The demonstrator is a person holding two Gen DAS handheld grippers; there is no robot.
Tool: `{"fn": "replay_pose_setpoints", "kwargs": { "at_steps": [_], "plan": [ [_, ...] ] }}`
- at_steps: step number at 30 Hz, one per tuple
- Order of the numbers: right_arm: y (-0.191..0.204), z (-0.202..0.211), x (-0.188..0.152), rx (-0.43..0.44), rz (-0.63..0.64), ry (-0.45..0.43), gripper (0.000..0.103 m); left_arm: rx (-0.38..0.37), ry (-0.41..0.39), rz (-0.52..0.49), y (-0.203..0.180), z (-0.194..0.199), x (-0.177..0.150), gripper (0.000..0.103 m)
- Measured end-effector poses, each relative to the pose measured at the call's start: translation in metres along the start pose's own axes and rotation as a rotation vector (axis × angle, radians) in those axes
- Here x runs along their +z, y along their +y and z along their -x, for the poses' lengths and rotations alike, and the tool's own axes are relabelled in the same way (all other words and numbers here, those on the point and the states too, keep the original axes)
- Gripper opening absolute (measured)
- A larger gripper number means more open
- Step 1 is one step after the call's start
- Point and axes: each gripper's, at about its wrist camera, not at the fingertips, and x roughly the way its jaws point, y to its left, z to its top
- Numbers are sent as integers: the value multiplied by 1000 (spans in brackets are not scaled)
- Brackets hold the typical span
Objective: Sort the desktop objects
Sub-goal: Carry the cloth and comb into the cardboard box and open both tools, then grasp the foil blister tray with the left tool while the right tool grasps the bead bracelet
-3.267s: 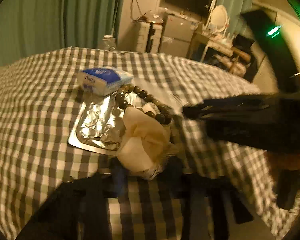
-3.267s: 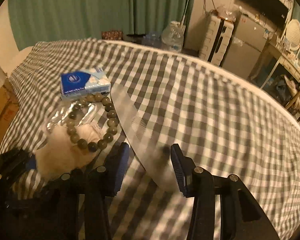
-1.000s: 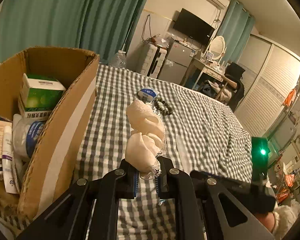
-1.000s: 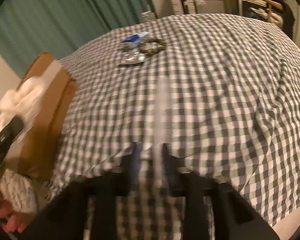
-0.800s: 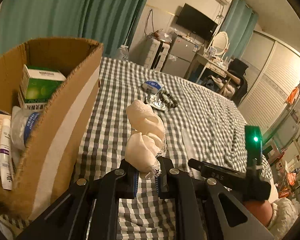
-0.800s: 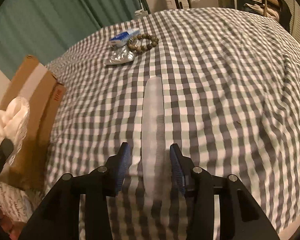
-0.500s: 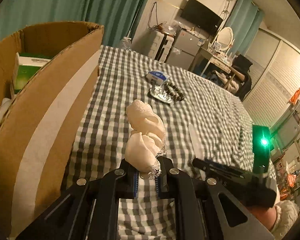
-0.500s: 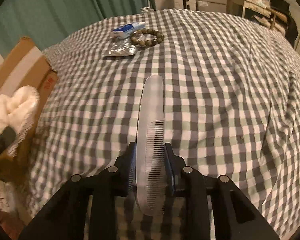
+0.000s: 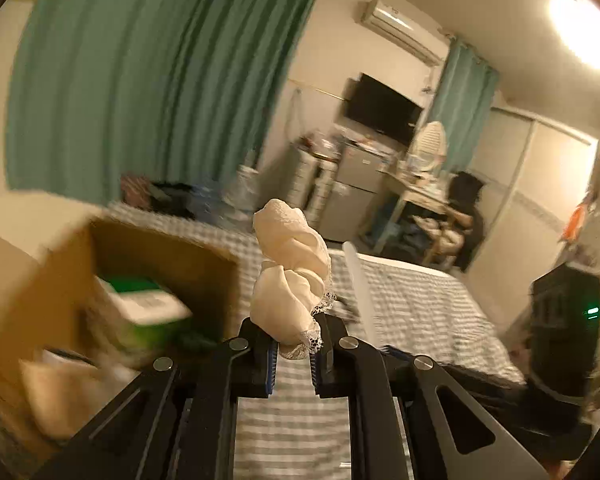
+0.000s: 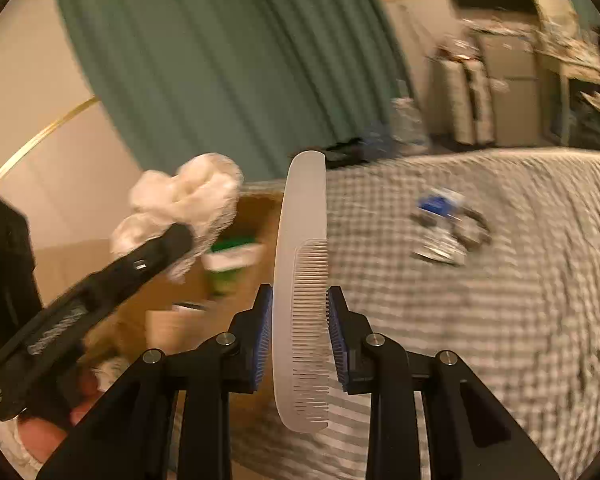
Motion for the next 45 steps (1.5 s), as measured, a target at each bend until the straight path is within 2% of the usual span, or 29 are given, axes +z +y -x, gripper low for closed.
{"fn": "replay_pose_setpoints", "kwargs": {
  "at_steps": [3, 7, 8, 9, 10, 11, 12, 17, 21, 24, 28, 31, 37, 42, 45],
  "plan": [
    [36, -25, 5, 45, 25, 40, 26, 106, -16, 21, 42, 17, 9, 13],
    [64, -50, -2, 86, -12, 76, 30, 229, 71, 1, 87, 15, 3, 16],
    [70, -55, -3, 86, -6, 83, 35, 251, 95, -11, 95, 13, -1, 27],
    [72, -58, -2, 79, 1, 85, 54, 262, 123, -16, 100, 10, -3, 48],
    [74, -58, -2, 68, 7, 82, 69, 288, 146, -16, 105, 8, -7, 62],
    [74, -56, -2, 62, 12, 68, 70, 305, 157, -13, 108, 8, -10, 84],
    [73, -50, -3, 53, 16, 49, 70, 311, 159, -9, 110, 8, -14, 90],
    [44, -22, -7, -21, 22, 3, 70, 332, 190, 6, 109, 9, -32, 96],
    [4, 12, -20, -184, 70, -59, 72, 320, 160, 0, 81, 16, -39, 103],
    [-35, 38, -32, -255, 15, -62, 73, 270, 129, 1, 48, 18, -39, 103],
    [-68, 67, -40, -276, -54, -97, 75, 149, 88, 45, 8, 17, -41, 103],
    [-87, 84, -45, -312, -67, -120, 77, 94, 88, 72, -20, 12, -42, 103],
    [-114, 90, -60, -339, -80, -119, 77, 113, 135, 31, -68, -18, -55, 103],
    [-132, 66, -73, -349, -75, -74, 77, 116, 204, 54, -80, -58, -68, 103],
    [-149, 54, -75, -355, -84, -60, 77, 143, 235, 36, -82, -87, -75, 103]
  ]
}}
